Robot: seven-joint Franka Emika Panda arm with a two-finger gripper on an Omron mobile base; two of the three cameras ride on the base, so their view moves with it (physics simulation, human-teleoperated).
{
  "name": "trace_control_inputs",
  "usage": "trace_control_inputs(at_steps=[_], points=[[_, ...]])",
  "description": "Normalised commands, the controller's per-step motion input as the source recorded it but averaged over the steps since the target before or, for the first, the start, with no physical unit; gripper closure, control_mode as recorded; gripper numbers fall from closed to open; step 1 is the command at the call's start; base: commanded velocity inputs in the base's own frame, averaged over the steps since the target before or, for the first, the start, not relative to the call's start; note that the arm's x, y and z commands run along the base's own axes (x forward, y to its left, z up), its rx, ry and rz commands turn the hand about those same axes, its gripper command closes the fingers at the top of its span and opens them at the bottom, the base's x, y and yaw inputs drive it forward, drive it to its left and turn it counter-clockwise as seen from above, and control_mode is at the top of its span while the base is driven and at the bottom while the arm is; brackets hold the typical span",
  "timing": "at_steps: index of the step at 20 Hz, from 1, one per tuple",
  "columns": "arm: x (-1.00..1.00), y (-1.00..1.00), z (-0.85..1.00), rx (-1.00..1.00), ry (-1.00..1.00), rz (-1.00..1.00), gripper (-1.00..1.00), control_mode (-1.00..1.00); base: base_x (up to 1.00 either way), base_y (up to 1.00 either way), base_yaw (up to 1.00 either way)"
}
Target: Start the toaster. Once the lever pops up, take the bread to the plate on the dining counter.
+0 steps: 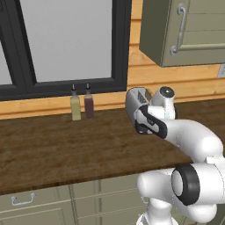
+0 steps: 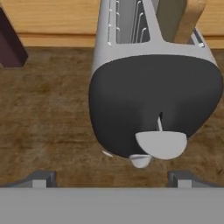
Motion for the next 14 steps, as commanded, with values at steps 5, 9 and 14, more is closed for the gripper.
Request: trace_control_inputs(at_steps=[5,9,14], points=[[0.15,0.00,-0.31,0.00,0.00,0.01,-1.00,-1.00,0.00,0.00,0.00],[0.04,0.00,-0.42,-0.01,-0.01,0.02,-1.00,-1.00,0.00,0.00,0.00],[0.06,0.00,-0.30,-0.01,-0.07,0.02,-1.00,-1.00,0.00,0.00,0.00]])
